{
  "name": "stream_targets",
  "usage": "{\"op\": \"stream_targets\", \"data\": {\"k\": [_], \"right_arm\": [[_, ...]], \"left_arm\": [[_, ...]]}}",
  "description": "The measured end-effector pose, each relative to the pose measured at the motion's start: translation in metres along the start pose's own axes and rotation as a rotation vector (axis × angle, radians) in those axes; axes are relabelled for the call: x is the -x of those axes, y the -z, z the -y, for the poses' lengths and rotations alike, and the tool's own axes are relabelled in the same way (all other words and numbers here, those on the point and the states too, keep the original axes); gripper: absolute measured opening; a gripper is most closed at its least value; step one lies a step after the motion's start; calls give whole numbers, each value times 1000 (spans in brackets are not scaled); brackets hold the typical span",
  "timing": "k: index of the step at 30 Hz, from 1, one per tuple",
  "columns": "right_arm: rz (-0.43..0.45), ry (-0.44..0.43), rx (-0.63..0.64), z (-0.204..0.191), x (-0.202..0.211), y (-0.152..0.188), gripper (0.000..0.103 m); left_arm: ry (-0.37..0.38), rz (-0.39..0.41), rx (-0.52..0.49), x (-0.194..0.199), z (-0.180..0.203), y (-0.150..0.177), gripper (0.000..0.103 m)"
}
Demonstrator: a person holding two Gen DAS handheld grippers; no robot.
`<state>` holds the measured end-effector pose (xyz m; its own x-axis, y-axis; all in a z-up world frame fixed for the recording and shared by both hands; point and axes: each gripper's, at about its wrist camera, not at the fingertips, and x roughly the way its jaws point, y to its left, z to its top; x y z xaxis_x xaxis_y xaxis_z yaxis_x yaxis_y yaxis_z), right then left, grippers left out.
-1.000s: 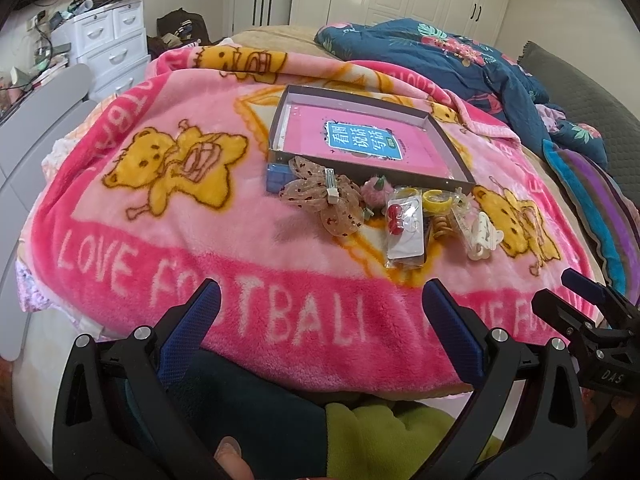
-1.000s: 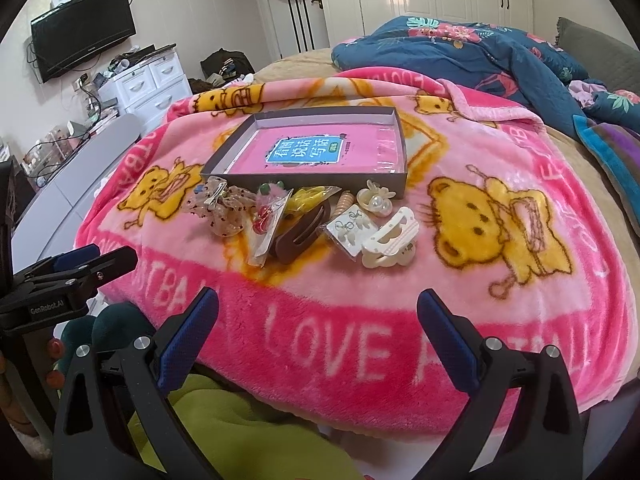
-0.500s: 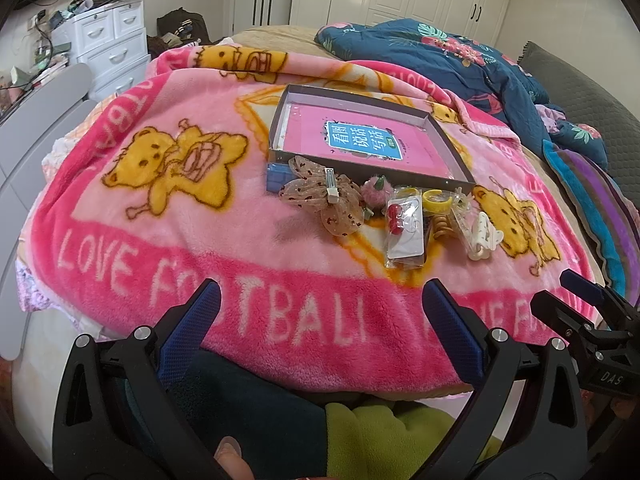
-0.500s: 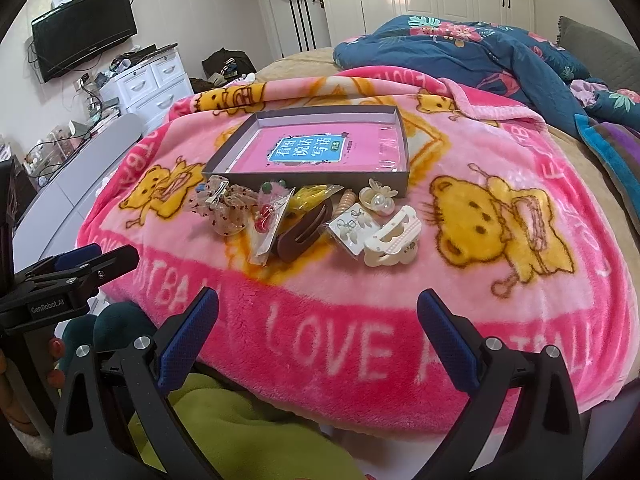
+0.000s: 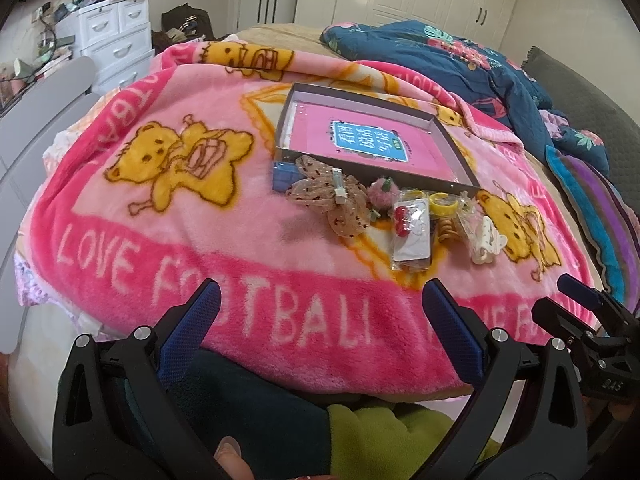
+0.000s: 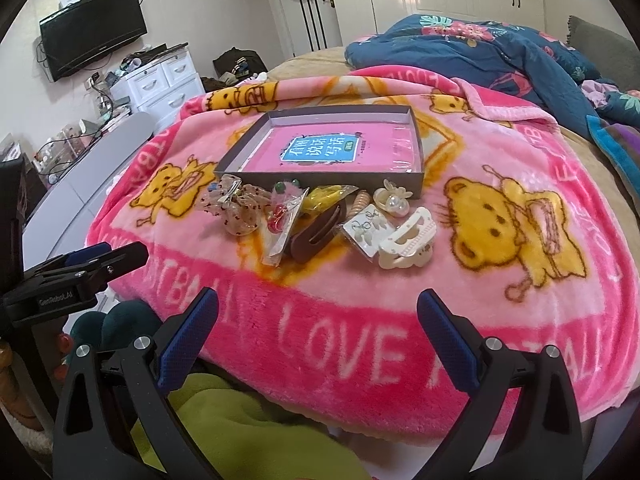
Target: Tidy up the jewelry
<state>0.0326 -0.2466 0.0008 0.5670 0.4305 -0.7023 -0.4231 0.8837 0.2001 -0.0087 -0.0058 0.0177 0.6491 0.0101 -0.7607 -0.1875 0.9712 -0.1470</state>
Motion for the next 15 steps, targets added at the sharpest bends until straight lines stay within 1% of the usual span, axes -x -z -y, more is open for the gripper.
{"op": "stream_targets", "data": {"k": [8, 15], "right_arm": [[-2, -21, 11, 2, -8, -10, 99], [-29, -42, -23, 12, -28, -23, 99]], "left_arm": [[-24, -5, 41, -7, -18, -1, 95], [-51, -9, 75, -15, -37, -2, 95]]}}
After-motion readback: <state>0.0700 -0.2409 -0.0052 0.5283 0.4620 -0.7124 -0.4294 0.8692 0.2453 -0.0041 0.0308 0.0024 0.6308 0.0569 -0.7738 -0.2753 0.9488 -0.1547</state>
